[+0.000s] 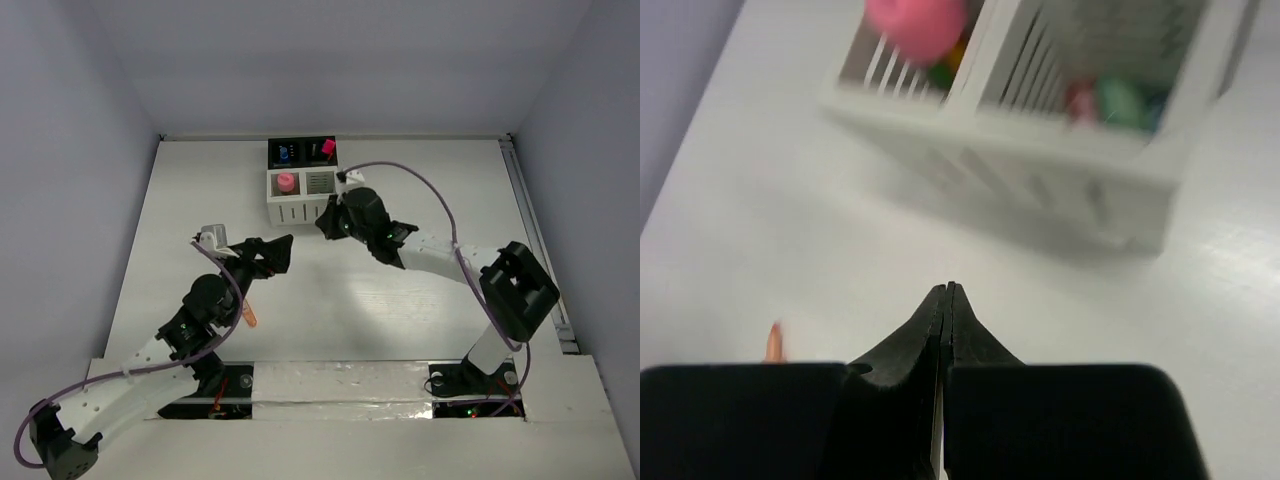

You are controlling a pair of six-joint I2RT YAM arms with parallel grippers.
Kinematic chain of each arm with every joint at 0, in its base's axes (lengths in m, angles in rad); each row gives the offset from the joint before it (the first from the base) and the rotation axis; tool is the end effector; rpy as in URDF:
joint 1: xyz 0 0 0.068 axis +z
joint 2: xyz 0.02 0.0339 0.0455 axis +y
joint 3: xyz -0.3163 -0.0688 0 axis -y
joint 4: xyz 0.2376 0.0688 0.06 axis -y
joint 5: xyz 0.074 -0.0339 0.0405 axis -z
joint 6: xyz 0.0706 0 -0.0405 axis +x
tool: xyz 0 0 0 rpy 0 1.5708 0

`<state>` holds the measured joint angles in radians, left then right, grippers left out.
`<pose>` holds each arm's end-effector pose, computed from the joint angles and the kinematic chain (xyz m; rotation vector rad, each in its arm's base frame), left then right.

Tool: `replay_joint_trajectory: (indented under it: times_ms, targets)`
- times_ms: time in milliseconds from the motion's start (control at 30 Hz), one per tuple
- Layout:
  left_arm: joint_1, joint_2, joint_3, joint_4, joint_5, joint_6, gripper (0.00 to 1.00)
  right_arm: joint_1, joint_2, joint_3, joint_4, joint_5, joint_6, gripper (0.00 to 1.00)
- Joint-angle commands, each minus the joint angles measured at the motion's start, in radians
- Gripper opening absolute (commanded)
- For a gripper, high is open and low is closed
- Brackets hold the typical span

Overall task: Sort the stationery into containers
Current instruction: Pick up the pen from the center of the board.

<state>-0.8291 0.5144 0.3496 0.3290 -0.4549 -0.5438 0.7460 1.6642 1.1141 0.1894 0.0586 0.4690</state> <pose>0.1069 -0.0708 0.3118 -0.1820 1.4624 -0.8081 0.3102 0.2811 0.3044 -0.2366 1.9916 0.7433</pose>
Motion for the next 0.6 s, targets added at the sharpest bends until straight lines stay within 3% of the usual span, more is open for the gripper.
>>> replay_joint_trajectory:
  times_ms: [0, 167, 267, 300, 433, 567]
  targets:
    - [0.004, -0.027, 0.083, -0.013, -0.014, -0.033, 0.98, 0.096, -0.017, -0.063, 0.03, -0.089, 0.04, 0.0]
    - [0.004, -0.08, 0.129, -0.119, -0.068, -0.057, 0.96, 0.217, 0.083, -0.053, 0.048, -0.207, 0.033, 0.03]
    - [0.004, -0.106, 0.161, -0.168, -0.111, -0.059, 0.96, 0.303, 0.208, 0.07, -0.028, -0.226, 0.004, 0.17]
    - [0.004, -0.114, 0.169, -0.189, -0.113, -0.055, 0.96, 0.323, 0.242, 0.113, -0.062, -0.221, -0.021, 0.26]
    - [0.004, -0.145, 0.195, -0.222, -0.111, -0.054, 0.96, 0.377, 0.394, 0.335, -0.227, -0.151, -0.058, 0.39]
    - [0.004, -0.16, 0.184, -0.238, -0.111, -0.056, 0.96, 0.377, 0.451, 0.407, -0.261, -0.137, -0.058, 0.52]
